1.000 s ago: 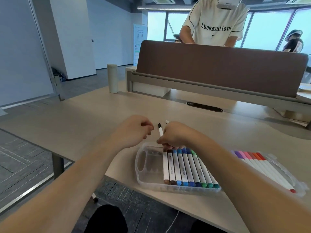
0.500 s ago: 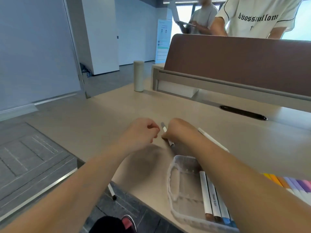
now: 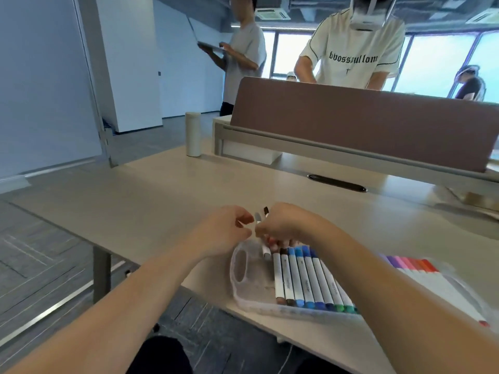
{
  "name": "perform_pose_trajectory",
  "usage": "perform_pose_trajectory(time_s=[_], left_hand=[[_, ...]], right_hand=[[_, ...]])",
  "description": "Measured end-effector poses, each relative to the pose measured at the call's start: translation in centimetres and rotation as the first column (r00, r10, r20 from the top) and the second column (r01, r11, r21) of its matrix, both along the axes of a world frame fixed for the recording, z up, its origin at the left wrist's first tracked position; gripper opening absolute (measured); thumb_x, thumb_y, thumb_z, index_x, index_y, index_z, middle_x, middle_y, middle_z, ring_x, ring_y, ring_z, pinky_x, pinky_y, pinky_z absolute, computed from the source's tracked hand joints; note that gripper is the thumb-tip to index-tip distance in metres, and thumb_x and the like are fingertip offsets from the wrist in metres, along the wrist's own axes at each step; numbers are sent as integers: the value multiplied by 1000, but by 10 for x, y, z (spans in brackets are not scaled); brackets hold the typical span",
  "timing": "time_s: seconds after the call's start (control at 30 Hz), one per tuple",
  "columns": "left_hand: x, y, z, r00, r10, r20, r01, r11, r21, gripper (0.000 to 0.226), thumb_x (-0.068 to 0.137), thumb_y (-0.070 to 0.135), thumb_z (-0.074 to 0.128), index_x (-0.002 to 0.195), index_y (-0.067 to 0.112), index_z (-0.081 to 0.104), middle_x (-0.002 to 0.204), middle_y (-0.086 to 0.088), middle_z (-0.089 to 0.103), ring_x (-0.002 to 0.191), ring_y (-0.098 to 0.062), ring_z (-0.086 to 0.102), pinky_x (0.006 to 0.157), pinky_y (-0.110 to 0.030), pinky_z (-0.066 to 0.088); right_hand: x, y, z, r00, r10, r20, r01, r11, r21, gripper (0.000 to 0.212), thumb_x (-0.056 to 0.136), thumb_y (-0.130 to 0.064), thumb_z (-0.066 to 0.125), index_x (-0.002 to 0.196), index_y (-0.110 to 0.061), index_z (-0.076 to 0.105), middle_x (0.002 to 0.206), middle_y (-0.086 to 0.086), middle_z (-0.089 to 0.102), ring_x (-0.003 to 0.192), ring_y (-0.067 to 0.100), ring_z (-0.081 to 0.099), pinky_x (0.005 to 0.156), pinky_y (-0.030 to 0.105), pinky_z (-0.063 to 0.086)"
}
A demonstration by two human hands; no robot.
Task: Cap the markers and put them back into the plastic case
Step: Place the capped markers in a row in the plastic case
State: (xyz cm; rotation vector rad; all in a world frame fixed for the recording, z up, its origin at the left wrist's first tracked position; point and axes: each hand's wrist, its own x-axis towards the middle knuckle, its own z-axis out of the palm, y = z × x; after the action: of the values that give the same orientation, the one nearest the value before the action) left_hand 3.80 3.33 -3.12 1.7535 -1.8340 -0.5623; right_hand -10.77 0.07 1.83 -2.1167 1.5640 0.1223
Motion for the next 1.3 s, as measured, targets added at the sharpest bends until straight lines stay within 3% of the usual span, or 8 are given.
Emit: perform_pose_trajectory(time_s=[0.13,0.27,0.4,0.67,1.0,1.1,1.17,1.3], left_hand=[[-19,20,0,986,-127,106,123,991,44,42,89,24,61,131,29,58,124,12,61,108,-10,63,89,-27,51],[-29,29,-2,966,-208,157,195,976,93,24,86,13,52,102,28,62,85,4,69,68,-17,70,57,-28,54],[-33,32,-2,918,-266,296,253,964,82,28,92,20,48,113,17,66,118,-1,62,107,-22,60,94,-41,48],[-34,33,-1,864,-423,271,396,906,152,35,90,50,61,114,27,70,132,9,57,120,-8,51,105,-39,40],[-38,34,-1,881,-365,300,327,930,168,43,86,47,68,122,23,67,135,8,57,120,-14,55,105,-37,41],[-37,29,1,924,-312,223,279,946,165,41,85,42,70,119,19,67,118,-1,68,98,-17,67,85,-37,55],[-39,26,5,963,-225,149,210,972,107,38,90,36,67,124,18,64,112,-2,69,84,-17,70,71,-33,57],[-51,9,10,982,-68,177,84,993,-86,30,96,33,58,122,20,65,116,5,65,99,-12,60,84,-26,46]], right_hand=[[-21,23,-5,998,-14,54,9,995,101,28,90,-29,54,72,-10,64,63,5,61,41,13,39,44,22,29],[-27,37,-12,999,-3,40,-1,997,84,54,92,-61,50,70,-13,61,58,1,60,41,13,39,44,22,32],[-32,42,-9,1000,11,-2,-11,998,54,60,92,-63,49,60,-13,55,44,-3,53,35,11,36,45,22,31],[-43,37,-14,998,57,-23,-57,998,12,33,93,-28,57,63,-13,59,53,-2,52,46,11,45,48,21,38],[-38,30,-17,994,77,-80,-75,997,30,35,95,-33,60,65,-13,58,56,-1,52,48,12,45,49,22,37],[-40,27,-18,997,74,-34,-72,996,51,33,96,-28,57,67,-12,59,57,0,52,46,12,43,47,21,36],[-44,22,-20,999,39,21,-40,999,30,27,95,-27,57,76,-9,66,64,3,57,50,14,46,50,24,39],[-49,-3,-31,995,-64,75,75,985,-155,29,92,-31,64,87,-3,71,78,7,69,65,19,64,65,29,55]])
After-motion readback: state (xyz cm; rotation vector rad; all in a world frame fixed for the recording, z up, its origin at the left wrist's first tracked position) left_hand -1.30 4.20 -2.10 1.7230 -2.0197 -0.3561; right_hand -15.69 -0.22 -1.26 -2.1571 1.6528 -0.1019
